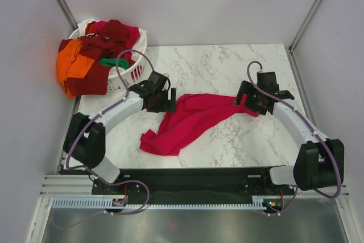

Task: Fold and stack the t-shirts
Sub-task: Flatten the tshirt out

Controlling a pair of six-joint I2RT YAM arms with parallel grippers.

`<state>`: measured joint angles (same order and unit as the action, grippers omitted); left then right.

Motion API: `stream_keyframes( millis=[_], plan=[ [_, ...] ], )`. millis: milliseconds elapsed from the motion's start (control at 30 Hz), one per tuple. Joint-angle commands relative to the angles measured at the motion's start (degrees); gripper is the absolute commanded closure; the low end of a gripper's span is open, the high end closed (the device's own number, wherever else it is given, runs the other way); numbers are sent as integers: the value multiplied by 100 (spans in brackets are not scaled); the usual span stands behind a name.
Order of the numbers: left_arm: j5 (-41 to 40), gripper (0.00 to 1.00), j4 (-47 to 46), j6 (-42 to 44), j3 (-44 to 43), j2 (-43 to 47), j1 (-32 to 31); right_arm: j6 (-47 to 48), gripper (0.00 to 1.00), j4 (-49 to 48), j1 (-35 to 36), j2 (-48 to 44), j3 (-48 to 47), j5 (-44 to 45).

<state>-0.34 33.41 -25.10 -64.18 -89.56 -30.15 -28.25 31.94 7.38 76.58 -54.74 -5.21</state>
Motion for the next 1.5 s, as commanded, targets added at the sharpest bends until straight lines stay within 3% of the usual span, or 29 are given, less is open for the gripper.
stream_keyframes(
  millis=[0,133,167,367,567,633,667,700,1000,1167,1300,1467],
  plan=[
    [-265,15,-598,541,-883,-673,-17,39,2,-233,150,-20,77,-50],
    [-265,15,-599,542,-1385,-1449,-17,92,2,-215,255,-99,200,-94],
    [-413,19,-677,977,-1456,-1563,-17,109,2,-215,273,-151,218,-85],
    [-308,27,-792,1060,-1852,-2249,-17,206,2,-189,317,-178,245,-68],
    [-309,45,-845,1121,-2203,-2549,-17,294,2,-189,326,-99,227,-50],
    [-309,65,-845,1139,-2370,-2558,-17,311,2,-189,317,-99,262,-41],
    [-274,78,-853,1148,-2406,-2532,-17,311,2,-189,326,-108,271,-15],
    [-265,98,-845,1157,-2510,-2523,-17,320,2,-189,335,-108,288,3],
    [8,98,-266,1166,-2958,-1707,-17,294,2,-233,431,-169,543,117],
    [-19,98,78,1200,-3039,137,-35,215,2,-206,431,-476,710,407],
    [-247,98,96,1376,-2566,1404,-26,74,2,-215,440,-810,833,653],
    [-274,98,113,1526,-1459,1697,-8,-40,2,-364,440,-1004,728,531]
  ],
)
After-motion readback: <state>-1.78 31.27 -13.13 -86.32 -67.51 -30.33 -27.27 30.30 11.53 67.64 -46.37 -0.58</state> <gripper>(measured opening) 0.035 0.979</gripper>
